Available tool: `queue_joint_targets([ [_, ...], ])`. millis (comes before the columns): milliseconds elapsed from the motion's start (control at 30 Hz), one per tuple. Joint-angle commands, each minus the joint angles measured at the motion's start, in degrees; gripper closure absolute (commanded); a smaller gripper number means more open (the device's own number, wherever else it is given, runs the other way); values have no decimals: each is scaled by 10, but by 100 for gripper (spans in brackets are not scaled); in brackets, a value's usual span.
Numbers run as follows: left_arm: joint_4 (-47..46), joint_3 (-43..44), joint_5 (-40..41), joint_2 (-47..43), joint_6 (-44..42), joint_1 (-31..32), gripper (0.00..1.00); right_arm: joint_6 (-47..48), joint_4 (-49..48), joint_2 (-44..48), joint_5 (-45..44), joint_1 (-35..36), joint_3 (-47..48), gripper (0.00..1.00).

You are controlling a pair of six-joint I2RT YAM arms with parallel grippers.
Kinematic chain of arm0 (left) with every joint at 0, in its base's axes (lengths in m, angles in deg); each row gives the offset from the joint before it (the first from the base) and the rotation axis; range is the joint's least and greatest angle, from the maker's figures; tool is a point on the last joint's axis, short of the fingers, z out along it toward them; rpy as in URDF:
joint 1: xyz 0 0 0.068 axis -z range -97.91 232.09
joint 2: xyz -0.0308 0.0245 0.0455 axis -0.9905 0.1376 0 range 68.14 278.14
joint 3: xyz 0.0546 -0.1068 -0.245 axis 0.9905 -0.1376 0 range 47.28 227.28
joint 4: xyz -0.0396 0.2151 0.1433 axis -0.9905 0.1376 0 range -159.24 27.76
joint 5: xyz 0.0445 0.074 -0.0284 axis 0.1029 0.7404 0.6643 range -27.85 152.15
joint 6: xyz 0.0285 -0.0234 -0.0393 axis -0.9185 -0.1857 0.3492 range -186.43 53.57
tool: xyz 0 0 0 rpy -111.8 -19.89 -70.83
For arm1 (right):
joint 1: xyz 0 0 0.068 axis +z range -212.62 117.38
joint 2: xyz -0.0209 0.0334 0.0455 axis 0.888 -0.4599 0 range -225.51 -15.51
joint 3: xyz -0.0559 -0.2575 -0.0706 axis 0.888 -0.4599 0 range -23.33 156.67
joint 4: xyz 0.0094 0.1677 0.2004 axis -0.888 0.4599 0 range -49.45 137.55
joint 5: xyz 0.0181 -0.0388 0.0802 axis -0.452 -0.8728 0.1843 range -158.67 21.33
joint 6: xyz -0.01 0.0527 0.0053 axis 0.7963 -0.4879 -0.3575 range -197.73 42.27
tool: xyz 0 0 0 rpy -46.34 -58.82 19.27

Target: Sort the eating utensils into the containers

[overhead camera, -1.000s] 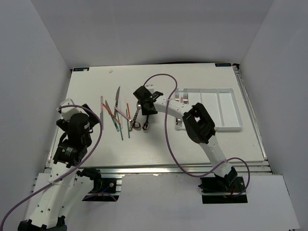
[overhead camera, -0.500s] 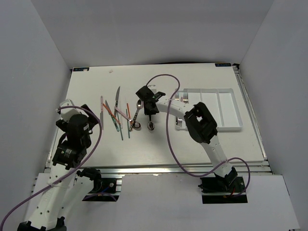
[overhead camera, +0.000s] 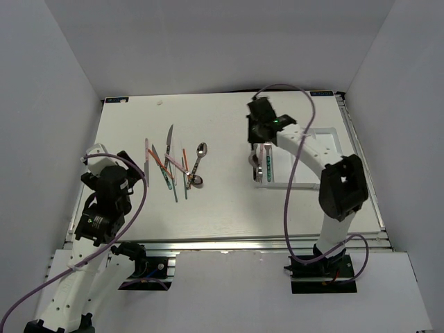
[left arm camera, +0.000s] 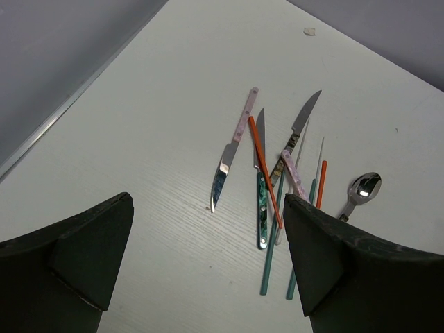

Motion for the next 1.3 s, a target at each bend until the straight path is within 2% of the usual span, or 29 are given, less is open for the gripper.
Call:
queue_joint_targets([
  [0, -5, -3, 2, -1, -1, 3, 2, 78, -27, 27, 4, -73, -44, 100],
  [300, -4, -3, 2, 11, -1, 3, 2, 145, -17, -9, 28, -169, -46, 100],
  [500, -4, -3, 0, 20, -2, 3, 2, 157, -17, -31, 49, -181, -55, 99],
  [633, -3, -2, 0, 24, -1, 3, 2, 152, -10, -33, 36, -181, -56, 81],
  [667, -4, -2, 1, 24, -1, 3, 2, 151, -5, -33, 36, -181, -56, 71],
  [733, -4, -2, 0, 24, -1, 3, 2, 150, -2, -29, 51, -180, -56, 58],
  [767, -5, -3, 0, 25, -1, 3, 2, 148, 2, -26, 51, -180, -56, 27],
  [800, -5, -2, -2, 27, -1, 3, 2, 145, 4, -20, 49, -180, -56, 17],
  [833, -5, -2, -2, 28, -2, 3, 2, 144, 5, -16, 50, -179, -56, 11],
  [1000, -6, 4, -9, 43, -6, 3, 2, 124, 8, 31, 51, -166, -70, 11],
  [1100, -23, 11, -60, 52, -13, 3, 2, 113, 1, 80, 44, -141, -102, 11],
  [1167, -26, 27, -110, 80, 26, 3, 3, 102, -13, 121, 38, -123, -136, 11],
  [1267, -99, 23, -202, 135, 46, 5, 5, 87, -62, 187, 136, -121, -181, 11],
])
